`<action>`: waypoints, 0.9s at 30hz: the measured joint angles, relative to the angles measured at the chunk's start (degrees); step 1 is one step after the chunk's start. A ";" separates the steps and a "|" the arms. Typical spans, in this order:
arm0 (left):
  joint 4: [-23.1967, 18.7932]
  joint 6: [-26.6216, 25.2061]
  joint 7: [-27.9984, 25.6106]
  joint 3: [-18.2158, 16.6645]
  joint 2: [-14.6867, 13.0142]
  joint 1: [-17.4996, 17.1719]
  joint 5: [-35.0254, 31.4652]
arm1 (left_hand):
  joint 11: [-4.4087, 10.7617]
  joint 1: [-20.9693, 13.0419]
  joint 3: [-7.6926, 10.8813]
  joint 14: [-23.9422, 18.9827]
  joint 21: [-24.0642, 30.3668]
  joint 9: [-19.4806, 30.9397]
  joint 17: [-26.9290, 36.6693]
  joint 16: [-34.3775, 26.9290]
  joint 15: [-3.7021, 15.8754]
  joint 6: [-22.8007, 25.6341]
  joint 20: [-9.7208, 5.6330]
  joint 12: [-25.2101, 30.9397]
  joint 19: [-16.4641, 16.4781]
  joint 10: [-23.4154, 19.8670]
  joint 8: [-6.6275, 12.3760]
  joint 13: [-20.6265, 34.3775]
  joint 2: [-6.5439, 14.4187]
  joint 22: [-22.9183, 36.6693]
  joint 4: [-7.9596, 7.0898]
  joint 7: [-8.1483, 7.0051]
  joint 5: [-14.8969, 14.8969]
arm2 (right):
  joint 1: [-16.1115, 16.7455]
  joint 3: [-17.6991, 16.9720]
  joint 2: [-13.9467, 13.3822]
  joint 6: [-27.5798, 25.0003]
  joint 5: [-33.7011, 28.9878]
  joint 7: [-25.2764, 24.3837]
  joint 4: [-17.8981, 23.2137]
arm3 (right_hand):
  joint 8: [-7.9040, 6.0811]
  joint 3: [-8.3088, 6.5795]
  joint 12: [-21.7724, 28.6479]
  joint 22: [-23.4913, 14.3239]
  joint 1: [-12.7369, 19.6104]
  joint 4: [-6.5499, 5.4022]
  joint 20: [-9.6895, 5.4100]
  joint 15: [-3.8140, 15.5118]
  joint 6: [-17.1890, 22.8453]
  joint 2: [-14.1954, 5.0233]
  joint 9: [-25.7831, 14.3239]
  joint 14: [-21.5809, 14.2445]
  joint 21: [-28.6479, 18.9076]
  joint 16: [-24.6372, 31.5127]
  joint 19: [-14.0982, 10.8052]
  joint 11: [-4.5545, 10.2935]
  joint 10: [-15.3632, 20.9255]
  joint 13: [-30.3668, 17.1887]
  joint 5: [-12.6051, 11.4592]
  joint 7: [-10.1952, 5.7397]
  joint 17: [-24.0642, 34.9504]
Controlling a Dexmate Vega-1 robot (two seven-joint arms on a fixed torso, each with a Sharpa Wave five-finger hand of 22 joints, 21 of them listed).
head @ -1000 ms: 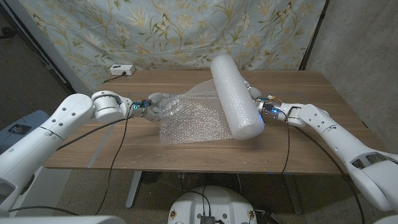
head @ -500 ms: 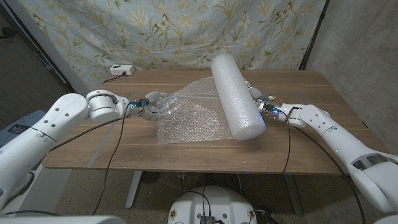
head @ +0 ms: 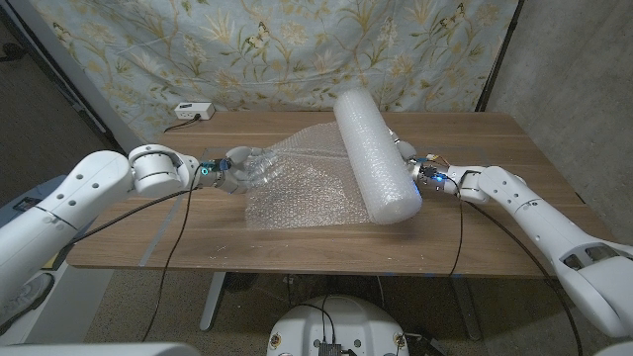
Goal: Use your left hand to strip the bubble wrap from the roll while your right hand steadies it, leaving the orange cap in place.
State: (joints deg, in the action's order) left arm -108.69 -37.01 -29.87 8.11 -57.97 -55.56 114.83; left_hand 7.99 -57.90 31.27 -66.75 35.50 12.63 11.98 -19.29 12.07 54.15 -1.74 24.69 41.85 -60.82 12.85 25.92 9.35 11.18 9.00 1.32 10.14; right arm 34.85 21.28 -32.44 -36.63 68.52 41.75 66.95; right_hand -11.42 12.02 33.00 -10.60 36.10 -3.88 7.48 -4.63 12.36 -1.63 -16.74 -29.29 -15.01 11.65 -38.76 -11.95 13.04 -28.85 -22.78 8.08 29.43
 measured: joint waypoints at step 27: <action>-0.62 0.60 -0.26 -1.62 -2.25 -1.22 1.67 | 0.01 -0.15 0.00 -0.09 0.84 0.06 0.16 0.00 -0.11 0.04 0.00 -0.35 0.00 -0.02 0.00 0.31 -0.15 0.01 0.00 -0.04 0.00 | -1.37 0.37 0.22 -1.64 -0.53 0.24 -1.95 | 0.22 0.64 -0.45 0.02 -0.60 -0.64 0.43 -0.20 -0.31 0.00 0.53 0.20 0.00 0.00 0.25 -0.30 -0.30 0.00 -0.54 -0.30 -0.29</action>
State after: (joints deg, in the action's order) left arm -109.31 -36.41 -30.13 6.49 -60.22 -56.77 116.50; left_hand 8.00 -58.05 31.27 -66.84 36.34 12.70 12.13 -19.29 11.95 54.19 -1.74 24.33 41.85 -60.84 12.84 26.23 9.20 11.19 9.00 1.28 10.14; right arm 33.48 21.65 -32.21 -38.26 67.99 41.99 65.01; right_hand -11.20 12.66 32.54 -10.58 35.49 -4.52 7.91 -4.83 12.05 -1.63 -16.22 -29.09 -15.01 11.65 -38.51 -12.25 12.73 -28.84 -23.32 7.77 29.15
